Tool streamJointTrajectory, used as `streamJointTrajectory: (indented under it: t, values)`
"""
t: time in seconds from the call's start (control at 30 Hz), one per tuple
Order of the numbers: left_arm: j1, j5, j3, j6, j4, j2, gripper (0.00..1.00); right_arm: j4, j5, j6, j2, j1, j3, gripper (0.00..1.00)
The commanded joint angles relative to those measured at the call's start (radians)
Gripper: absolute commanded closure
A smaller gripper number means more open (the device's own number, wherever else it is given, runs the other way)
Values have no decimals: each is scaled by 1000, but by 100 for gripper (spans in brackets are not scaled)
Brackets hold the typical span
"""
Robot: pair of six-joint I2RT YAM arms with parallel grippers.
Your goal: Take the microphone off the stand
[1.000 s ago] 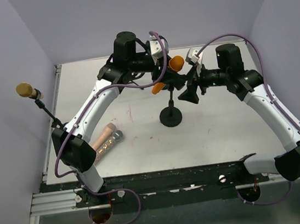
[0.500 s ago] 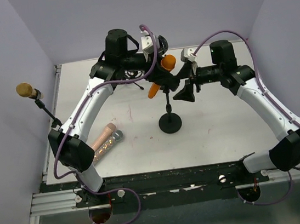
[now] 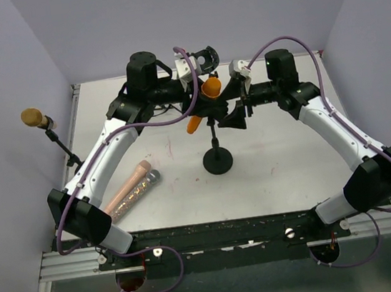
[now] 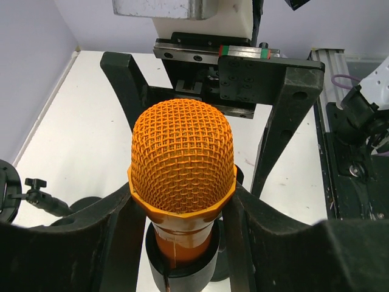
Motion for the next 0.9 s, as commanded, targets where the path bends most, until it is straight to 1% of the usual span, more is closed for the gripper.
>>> streamJointTrajectory:
  t: [0.0, 0.23, 0.4, 0.5, 0.57, 0.67, 0.87]
  values:
    - [-3, -59, -14, -4, 54, -23, 100, 66, -58, 43, 27, 11, 21, 0]
    - [-6, -85, -11, -40, 92, -15, 100, 133, -26, 129, 13, 12, -28, 2]
    - [-7, -77, -16, -50, 95, -14, 100, 152, -3, 140, 5, 14, -44, 8]
    - [-11, -74, -13, -55, 100, -11, 100, 152, 8, 137, 7, 14, -56, 9]
    - [-14, -73, -5, -51, 100, -9, 100, 150, 9, 138, 5, 14, -59, 11]
    - [-20, -74, -2, -47, 95, -6, 100, 153, 8, 134, 5, 14, -59, 20]
    - [-24, -77, -4, -46, 92, -5, 100, 141, 6, 111, 1, 14, -56, 45]
